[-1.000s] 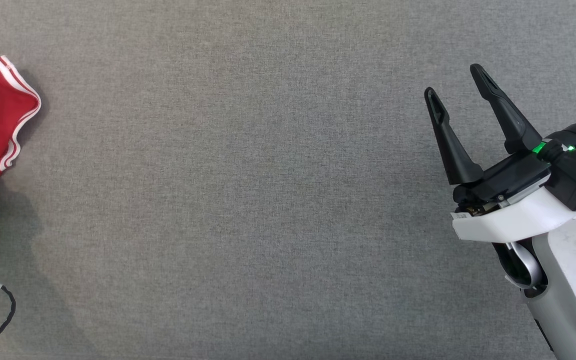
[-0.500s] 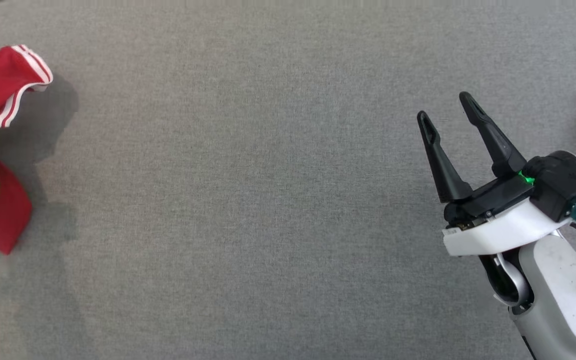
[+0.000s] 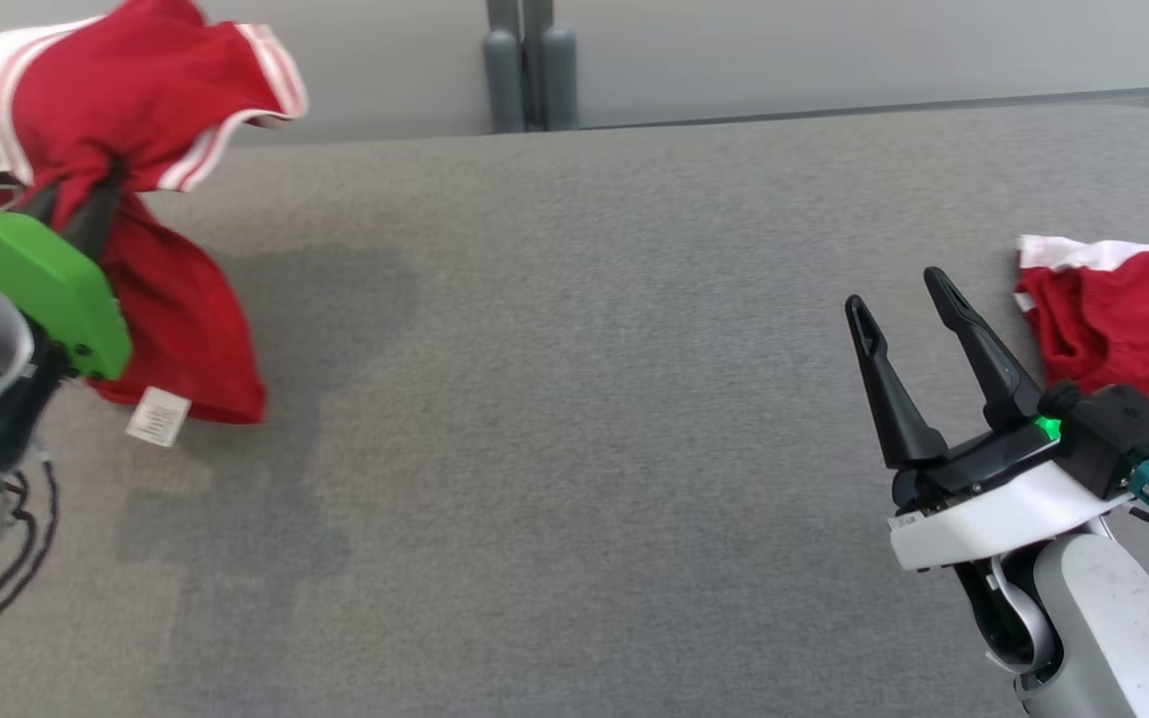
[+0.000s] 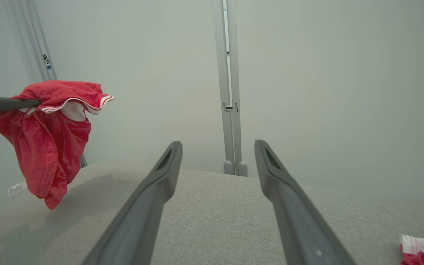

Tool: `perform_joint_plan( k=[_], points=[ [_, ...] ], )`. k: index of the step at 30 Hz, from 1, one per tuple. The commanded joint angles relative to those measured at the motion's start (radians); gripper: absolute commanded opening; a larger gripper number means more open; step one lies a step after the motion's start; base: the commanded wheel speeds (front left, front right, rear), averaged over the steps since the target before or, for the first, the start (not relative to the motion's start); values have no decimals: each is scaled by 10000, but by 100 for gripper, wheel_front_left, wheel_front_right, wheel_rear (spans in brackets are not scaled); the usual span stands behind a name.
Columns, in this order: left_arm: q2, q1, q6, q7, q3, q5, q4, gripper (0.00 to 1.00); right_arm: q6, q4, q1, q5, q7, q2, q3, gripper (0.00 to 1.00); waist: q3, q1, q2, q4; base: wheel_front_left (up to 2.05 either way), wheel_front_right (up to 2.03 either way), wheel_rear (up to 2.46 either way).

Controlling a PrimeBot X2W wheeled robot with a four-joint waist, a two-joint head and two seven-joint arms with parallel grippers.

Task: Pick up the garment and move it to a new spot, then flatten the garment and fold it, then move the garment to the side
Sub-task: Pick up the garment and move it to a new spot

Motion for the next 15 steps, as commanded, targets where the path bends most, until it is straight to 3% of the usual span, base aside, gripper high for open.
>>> perform_joint_plan(
  k=[1,8,15],
  points=[
    [-121,259,-15,63,-108,10,-355,0,-5,20,168,26,-23,7,-15,100,-671,0,0,-756,0,0,0],
    [-1023,1187,277,217,-1037,190,-2231,0,-3,-119,300,39,-24,-39,-176,100,-637,0,0,-1419,0,0,0],
    [-2348,1920,479,-281,-2097,486,-1697,0,-3,-145,185,120,-24,29,-174,100,-269,0,0,-1835,0,0,0]
  ],
)
